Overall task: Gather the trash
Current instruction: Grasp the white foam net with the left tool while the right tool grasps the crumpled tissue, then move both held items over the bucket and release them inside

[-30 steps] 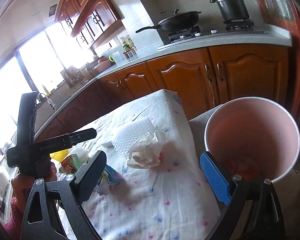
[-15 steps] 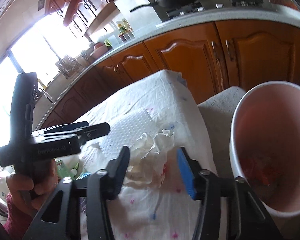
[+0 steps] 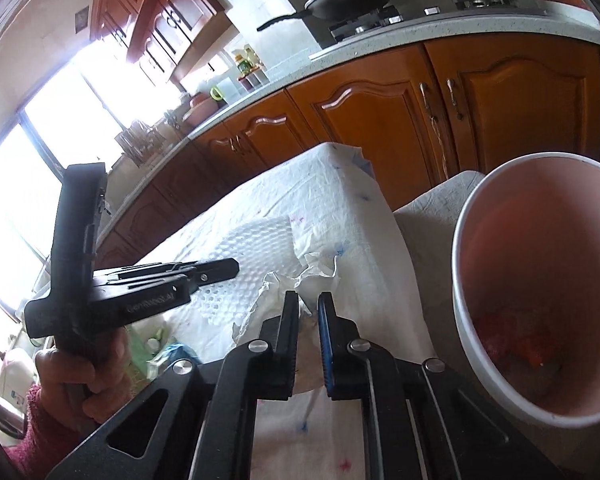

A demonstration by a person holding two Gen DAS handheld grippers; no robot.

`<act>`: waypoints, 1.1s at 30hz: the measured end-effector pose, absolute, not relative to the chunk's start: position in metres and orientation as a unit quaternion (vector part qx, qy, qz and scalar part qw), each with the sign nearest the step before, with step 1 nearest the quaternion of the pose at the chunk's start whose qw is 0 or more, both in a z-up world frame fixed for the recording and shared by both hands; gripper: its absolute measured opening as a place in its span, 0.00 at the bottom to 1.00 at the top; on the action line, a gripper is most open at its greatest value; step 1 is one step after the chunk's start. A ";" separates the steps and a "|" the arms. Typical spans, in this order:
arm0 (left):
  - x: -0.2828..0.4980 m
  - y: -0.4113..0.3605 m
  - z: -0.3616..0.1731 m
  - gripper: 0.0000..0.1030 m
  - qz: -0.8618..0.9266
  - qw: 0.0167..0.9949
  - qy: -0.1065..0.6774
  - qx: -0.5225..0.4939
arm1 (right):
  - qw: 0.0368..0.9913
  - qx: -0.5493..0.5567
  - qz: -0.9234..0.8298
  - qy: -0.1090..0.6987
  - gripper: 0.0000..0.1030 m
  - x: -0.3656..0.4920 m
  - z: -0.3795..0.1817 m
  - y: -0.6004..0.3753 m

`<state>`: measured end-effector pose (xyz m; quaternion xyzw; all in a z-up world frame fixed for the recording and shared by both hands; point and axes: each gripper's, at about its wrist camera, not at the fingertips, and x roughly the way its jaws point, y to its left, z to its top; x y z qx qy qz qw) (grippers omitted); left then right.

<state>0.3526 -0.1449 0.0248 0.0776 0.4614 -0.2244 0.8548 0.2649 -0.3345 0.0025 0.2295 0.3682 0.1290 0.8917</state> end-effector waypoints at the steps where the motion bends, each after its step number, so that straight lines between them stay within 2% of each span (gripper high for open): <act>1: 0.349 -0.144 0.029 0.10 -0.227 0.857 0.457 0.074 | 0.893 0.231 0.129 0.365 0.09 0.262 0.005 -0.335; 15: 0.287 -0.137 0.061 0.10 -0.269 0.862 0.431 -0.012 | 0.912 0.237 0.111 0.315 0.09 0.207 0.041 -0.365; 33: 0.246 -0.180 0.069 0.10 -0.319 0.848 0.422 -0.022 | 0.923 0.250 0.051 0.287 0.09 0.158 0.046 -0.419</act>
